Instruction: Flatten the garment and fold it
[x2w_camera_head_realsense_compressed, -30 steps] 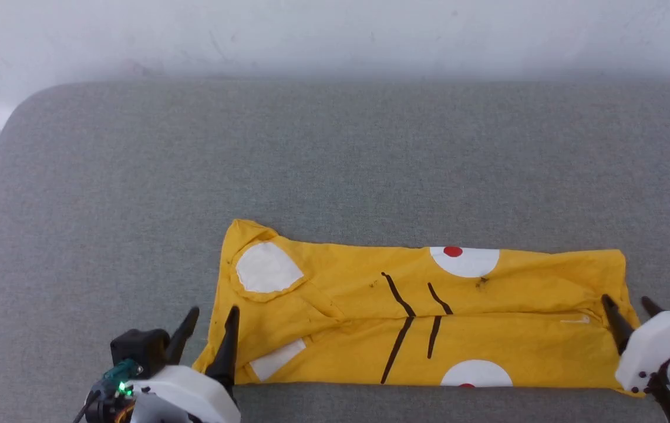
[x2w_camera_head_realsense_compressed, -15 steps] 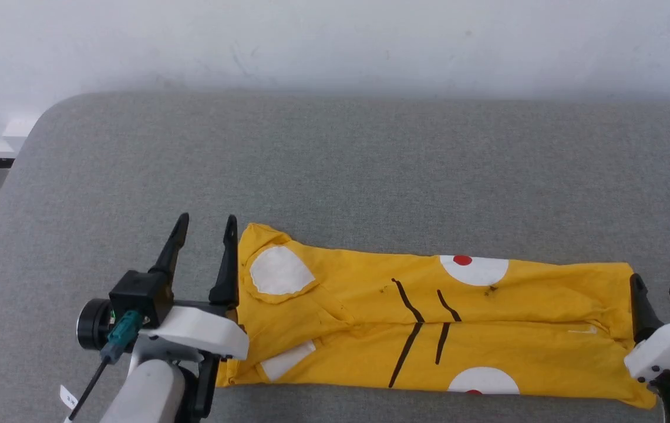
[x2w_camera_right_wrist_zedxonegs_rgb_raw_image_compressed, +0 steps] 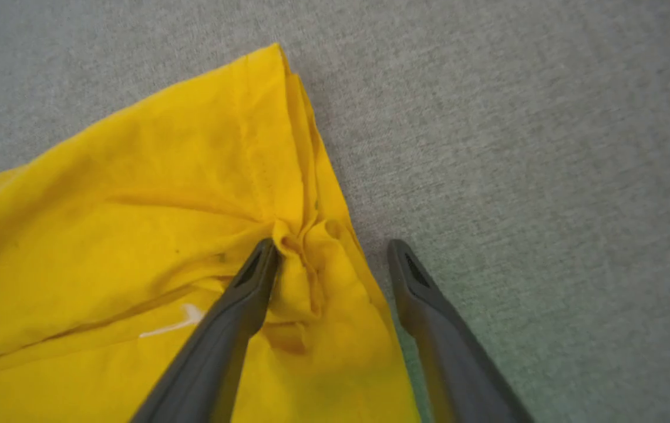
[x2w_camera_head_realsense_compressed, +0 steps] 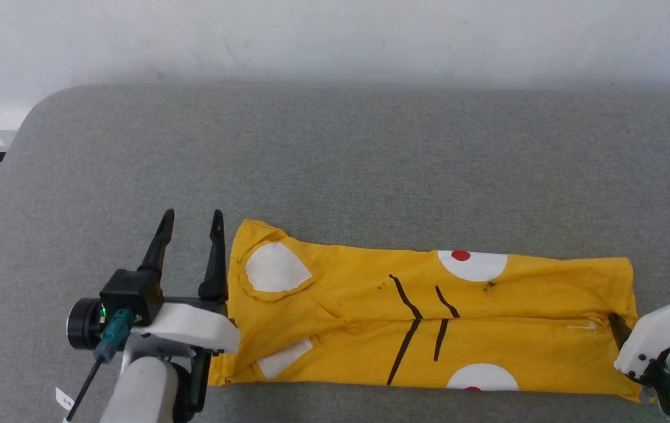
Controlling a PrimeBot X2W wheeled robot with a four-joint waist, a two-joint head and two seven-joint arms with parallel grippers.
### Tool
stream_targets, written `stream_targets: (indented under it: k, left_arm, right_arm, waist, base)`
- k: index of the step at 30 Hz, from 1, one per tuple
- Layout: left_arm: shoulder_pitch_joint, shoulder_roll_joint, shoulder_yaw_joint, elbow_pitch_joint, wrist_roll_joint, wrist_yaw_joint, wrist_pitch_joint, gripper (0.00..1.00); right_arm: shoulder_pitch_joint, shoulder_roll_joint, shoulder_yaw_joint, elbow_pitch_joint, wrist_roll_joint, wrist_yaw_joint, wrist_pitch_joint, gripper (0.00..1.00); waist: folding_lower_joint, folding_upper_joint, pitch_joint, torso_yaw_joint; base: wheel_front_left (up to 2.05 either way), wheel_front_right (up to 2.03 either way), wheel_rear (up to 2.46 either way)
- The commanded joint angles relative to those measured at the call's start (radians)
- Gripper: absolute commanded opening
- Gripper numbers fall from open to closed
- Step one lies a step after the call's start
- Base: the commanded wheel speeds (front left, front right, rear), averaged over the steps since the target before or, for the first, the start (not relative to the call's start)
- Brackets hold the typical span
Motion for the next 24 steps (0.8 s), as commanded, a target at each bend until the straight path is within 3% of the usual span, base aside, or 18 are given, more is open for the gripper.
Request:
stream_targets:
  k: [1,3,4,5,8,16,24]
  left_arm:
    - [0.012,-0.012,0.015,0.007,0.015,-0.015,-0.005,1.00]
    - [0.014,-0.023,0.028,0.012,0.027,-0.026,-0.005,1.00]
    - [0.015,-0.027,0.035,0.014,0.032,-0.031,-0.005,1.00]
    - [0.015,-0.031,0.042,0.016,0.037,-0.036,-0.005,1.00]
    - [0.017,-0.043,0.060,0.019,0.050,-0.049,-0.005,1.00]
    - [0.014,-0.072,0.092,0.031,0.073,-0.076,-0.005,1.00]
    - [0.009,-0.089,0.116,0.034,0.089,-0.099,-0.005,1.00]
  right_arm:
    - [-0.017,0.004,-0.008,0.014,-0.035,-0.001,0.044,1.00]
    - [-0.019,0.005,-0.006,0.020,-0.063,-0.001,0.096,1.00]
    - [-0.017,0.005,-0.002,0.021,-0.069,-0.001,0.125,0.90]
    - [-0.015,0.005,0.000,0.020,-0.070,-0.001,0.153,0.44]
    - [-0.006,0.006,0.017,-0.004,-0.081,-0.001,0.201,0.00]
    - [0.014,-0.007,-0.009,-0.079,-0.112,-0.001,0.133,0.00]
    - [0.022,-0.096,-0.146,-0.077,-0.223,-0.001,-0.010,0.00]
  waist:
    - [-0.0001,0.0000,0.003,0.003]
    - [-0.0001,0.0000,0.003,0.005]
    - [-0.0001,0.0000,0.002,0.006]
    - [-0.0001,0.0000,0.002,0.006]
    - [-0.0001,0.0000,0.002,0.006]
    - [-0.0001,0.0000,0.006,0.007]
    - [-0.0001,0.0000,0.021,0.017]
  base:
    - [0.00,0.00,0.00]
    - [0.00,0.00,0.00]
    - [0.00,0.00,0.00]
    - [0.00,0.00,0.00]
    - [0.00,0.00,0.00]
    - [0.00,0.00,0.00]
    - [0.00,0.00,0.00]
